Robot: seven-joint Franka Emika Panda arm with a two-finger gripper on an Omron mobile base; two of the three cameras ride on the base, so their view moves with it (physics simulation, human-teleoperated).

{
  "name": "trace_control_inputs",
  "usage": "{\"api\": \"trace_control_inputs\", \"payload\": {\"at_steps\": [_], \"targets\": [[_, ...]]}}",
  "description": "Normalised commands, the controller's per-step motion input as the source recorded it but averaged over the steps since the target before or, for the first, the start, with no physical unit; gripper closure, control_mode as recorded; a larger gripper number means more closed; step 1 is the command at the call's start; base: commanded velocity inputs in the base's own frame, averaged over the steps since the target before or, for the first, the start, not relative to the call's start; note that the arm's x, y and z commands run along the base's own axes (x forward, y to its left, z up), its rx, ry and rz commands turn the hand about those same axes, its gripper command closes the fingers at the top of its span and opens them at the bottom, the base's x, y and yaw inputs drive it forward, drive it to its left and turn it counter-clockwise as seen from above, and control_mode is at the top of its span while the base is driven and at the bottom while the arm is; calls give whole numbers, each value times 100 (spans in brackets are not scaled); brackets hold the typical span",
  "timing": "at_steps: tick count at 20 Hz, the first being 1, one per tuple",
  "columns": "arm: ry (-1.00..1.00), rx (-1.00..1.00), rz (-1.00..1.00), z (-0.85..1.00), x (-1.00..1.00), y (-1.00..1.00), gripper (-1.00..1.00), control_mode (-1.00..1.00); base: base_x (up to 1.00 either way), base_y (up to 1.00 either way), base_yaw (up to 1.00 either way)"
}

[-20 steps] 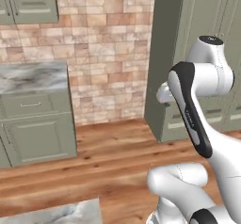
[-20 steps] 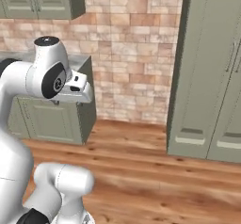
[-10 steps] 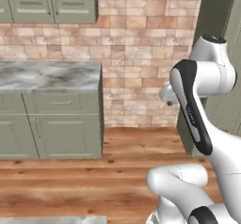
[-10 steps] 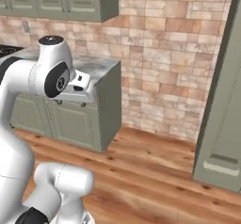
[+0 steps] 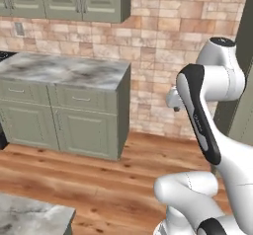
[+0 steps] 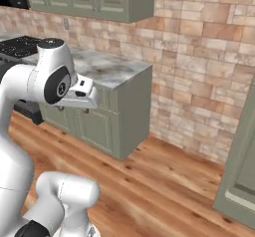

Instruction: Close the stand mixer head.

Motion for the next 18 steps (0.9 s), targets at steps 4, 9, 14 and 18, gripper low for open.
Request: {"api": "trace_control_inputs", "payload": {"at_steps": [4,9,14,18], "targets": [[0,0,0,0,0,0,-100,100,1,-89,45],[0,0,0,0,0,0,-100,100,44,-15,50],[0,0,0,0,0,0,-100,100,80,-12,46],[0,0,0,0,0,0,-100,100,57,-11,52]]}}
